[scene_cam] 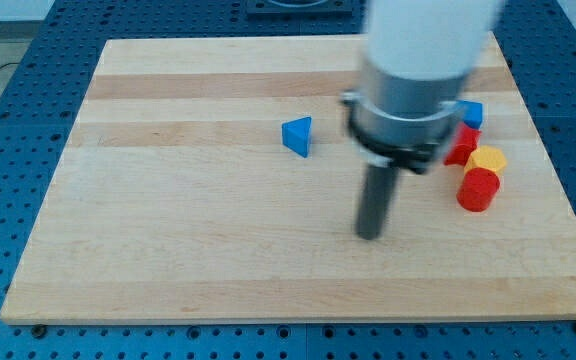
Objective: Place the blue triangle to the bottom of the red circle
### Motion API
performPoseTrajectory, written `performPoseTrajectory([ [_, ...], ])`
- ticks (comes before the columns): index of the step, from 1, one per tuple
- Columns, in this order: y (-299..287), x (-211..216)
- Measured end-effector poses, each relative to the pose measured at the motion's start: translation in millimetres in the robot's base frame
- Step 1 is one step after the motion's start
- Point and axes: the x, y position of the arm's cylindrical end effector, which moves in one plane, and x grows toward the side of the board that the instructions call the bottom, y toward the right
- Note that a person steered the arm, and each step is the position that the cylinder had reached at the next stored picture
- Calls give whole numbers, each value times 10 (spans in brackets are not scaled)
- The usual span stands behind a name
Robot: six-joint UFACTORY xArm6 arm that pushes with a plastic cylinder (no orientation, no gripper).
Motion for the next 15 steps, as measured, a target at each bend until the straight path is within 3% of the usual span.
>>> performPoseTrajectory([
  [1, -502, -427],
  [4, -398, -1751],
  [5, -544, -1803],
  [6, -1035, -2321],
  [7, -975, -2745],
  [8, -345, -2613],
  [10, -83, -1527],
  [11, -83, -1349],
  [13, -48, -1398],
  [14, -48, -1004],
  [15, -48, -1017],
])
